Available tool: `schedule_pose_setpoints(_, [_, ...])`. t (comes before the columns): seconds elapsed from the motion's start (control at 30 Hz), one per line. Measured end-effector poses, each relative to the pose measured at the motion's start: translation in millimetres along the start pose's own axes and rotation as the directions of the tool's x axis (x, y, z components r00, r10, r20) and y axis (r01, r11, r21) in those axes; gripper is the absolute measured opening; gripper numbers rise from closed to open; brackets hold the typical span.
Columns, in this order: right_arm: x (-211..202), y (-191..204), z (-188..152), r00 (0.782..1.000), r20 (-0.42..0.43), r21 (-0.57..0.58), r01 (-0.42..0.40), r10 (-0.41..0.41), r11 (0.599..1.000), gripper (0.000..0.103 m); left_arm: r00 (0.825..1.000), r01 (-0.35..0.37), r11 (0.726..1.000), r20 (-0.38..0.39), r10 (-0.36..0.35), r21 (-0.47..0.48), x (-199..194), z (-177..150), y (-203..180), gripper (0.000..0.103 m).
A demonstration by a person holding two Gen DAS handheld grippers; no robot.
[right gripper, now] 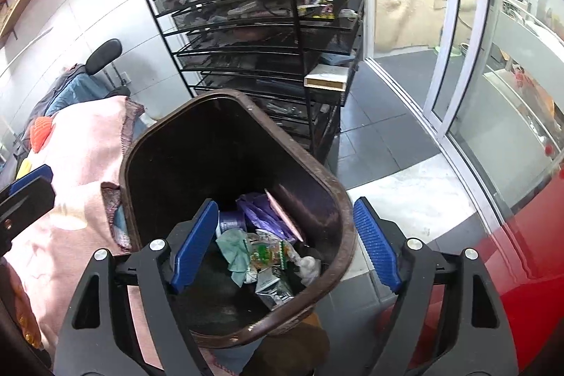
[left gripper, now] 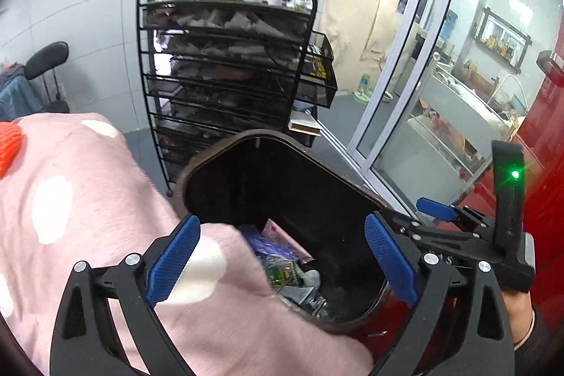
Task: Collect trash
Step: 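Grasp the yellow foam net with the left tool while the right tool grasps the orange foam net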
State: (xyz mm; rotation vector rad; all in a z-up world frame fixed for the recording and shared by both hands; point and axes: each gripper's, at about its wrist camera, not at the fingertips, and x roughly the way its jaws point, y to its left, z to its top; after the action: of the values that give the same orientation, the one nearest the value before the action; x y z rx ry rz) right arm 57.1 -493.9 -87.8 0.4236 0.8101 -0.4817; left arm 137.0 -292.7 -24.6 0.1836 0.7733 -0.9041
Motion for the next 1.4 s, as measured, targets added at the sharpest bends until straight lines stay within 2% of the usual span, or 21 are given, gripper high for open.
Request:
schedule_pose_setpoints(0.27, [-4, 43, -1, 0.996, 0.015, -0.085, -0.088, 0.089, 0.992, 0.081, 0.994, -0.094, 0.995, 0.05, 0.095, -0.022, -39, -20, 31, 0.096])
schedule_pose_setpoints(0.4, [-6, 81, -1, 0.986, 0.007, -0.165, -0.165, 0.169, 0.972, 0.082, 0.983, -0.168, 0.984, 0.067, 0.172, -0.065, -62, -32, 62, 0.096])
schedule_pose_setpoints(0.47, [-6, 107, 0, 0.975, -0.003, -0.224, -0.218, 0.224, 0.95, 0.082, 0.972, -0.216, 0.972, 0.07, 0.223, -0.091, -72, -38, 81, 0.096])
schedule_pose_setpoints(0.57, [-6, 143, 1, 0.956, -0.024, -0.293, -0.286, 0.292, 0.912, 0.083, 0.951, -0.29, 0.945, 0.067, 0.303, -0.154, -88, -47, 118, 0.096])
schedule_pose_setpoints(0.67, [-6, 180, 3, 0.937, -0.046, -0.359, -0.339, 0.346, 0.87, 0.083, 0.924, -0.362, 0.905, 0.043, 0.38, -0.224, -102, -55, 160, 0.096])
schedule_pose_setpoints(0.77, [-7, 215, 6, 0.925, -0.065, -0.422, -0.366, 0.375, 0.83, 0.083, 0.893, -0.425, 0.858, 0.02, 0.449, -0.29, -111, -56, 206, 0.096])
schedule_pose_setpoints(0.9, [-4, 254, 14, 0.896, -0.11, -0.451, -0.43, 0.43, 0.782, 0.083, 0.848, -0.51, 0.79, -0.045, 0.528, -0.339, -112, -56, 264, 0.095])
schedule_pose_setpoints(0.97, [-2, 270, 16, 0.891, -0.121, -0.465, -0.44, 0.437, 0.768, 0.083, 0.836, -0.531, 0.768, -0.073, 0.544, -0.359, -110, -53, 286, 0.092])
schedule_pose_setpoints(1.03, [1, 287, 20, 0.887, -0.13, -0.488, -0.446, 0.443, 0.75, 0.083, 0.828, -0.546, 0.753, -0.103, 0.551, -0.368, -106, -49, 305, 0.084])
schedule_pose_setpoints(1.1, [4, 300, 23, 0.884, -0.134, -0.497, -0.451, 0.448, 0.741, 0.083, 0.825, -0.555, 0.747, -0.129, 0.55, -0.367, -100, -43, 323, 0.083])
schedule_pose_setpoints(1.2, [13, 322, 34, 0.87, -0.154, -0.487, -0.479, 0.468, 0.731, 0.083, 0.823, -0.565, 0.736, -0.194, 0.534, -0.373, -86, -43, 343, 0.073])
schedule_pose_setpoints(1.27, [18, 334, 39, 0.864, -0.166, -0.482, -0.492, 0.476, 0.725, 0.083, 0.821, -0.569, 0.727, -0.209, 0.531, -0.384, -83, -47, 350, 0.067])
schedule_pose_setpoints(1.37, [30, 358, 49, 0.859, -0.178, -0.489, -0.501, 0.481, 0.714, 0.083, 0.823, -0.562, 0.718, -0.196, 0.532, -0.411, -89, -51, 354, 0.051])
schedule_pose_setpoints(1.4, [34, 365, 51, 0.858, -0.184, -0.49, -0.503, 0.48, 0.712, 0.083, 0.826, -0.557, 0.717, -0.193, 0.529, -0.419, -92, -53, 354, 0.04])
